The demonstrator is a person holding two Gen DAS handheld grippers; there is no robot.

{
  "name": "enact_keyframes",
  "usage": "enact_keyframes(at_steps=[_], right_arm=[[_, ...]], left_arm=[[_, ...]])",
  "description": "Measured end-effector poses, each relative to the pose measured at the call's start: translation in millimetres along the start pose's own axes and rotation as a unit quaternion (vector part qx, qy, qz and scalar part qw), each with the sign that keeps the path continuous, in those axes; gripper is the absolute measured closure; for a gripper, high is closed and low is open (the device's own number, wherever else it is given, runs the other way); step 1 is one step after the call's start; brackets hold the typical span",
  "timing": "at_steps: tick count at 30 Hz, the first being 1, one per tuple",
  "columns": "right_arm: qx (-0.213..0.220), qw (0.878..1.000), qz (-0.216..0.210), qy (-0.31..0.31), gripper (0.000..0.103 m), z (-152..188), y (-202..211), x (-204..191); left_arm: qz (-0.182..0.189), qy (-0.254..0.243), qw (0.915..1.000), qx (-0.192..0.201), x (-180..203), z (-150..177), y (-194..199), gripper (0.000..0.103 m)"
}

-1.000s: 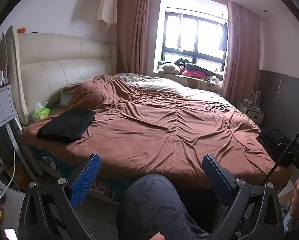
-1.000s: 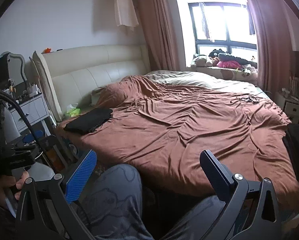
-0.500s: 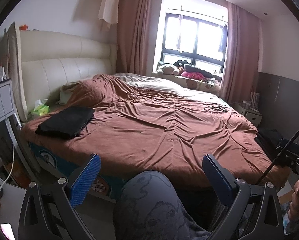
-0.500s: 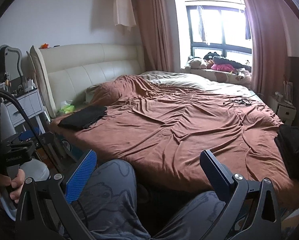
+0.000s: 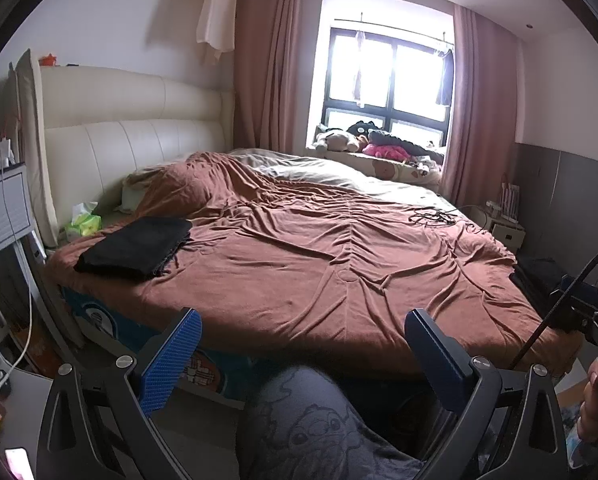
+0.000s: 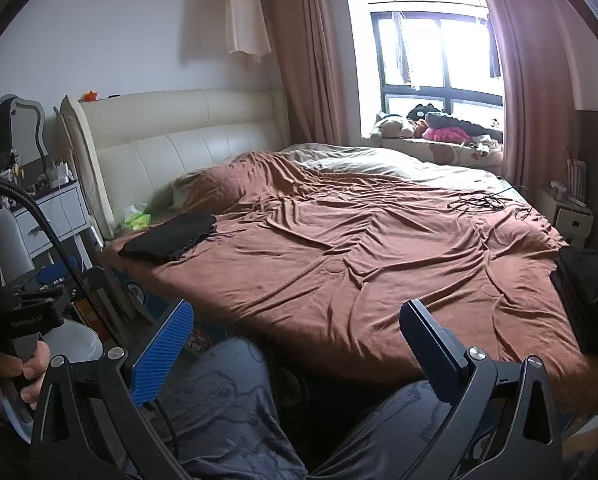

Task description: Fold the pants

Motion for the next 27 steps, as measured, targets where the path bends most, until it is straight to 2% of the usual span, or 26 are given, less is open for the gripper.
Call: enact_keyframes(at_steps=[27], right_arm=[[0.005,1.000,-0.007,-0.005,0.000,0.7,-1.5,-4.2]], left_arm=[[-0.009,0.001,0.9999,0.006,-13.9,-8.9,3.0,0.001]])
Point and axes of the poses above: each gripper's, at about its wrist camera, not at the fingertips, and y roughly against the way its jaws point, x to its right, z to its underside, the point moved 4 cm from there along -y, roughly the way its jaws point, and after that the axes turned 6 degrees about x, right-handed, at the moved point
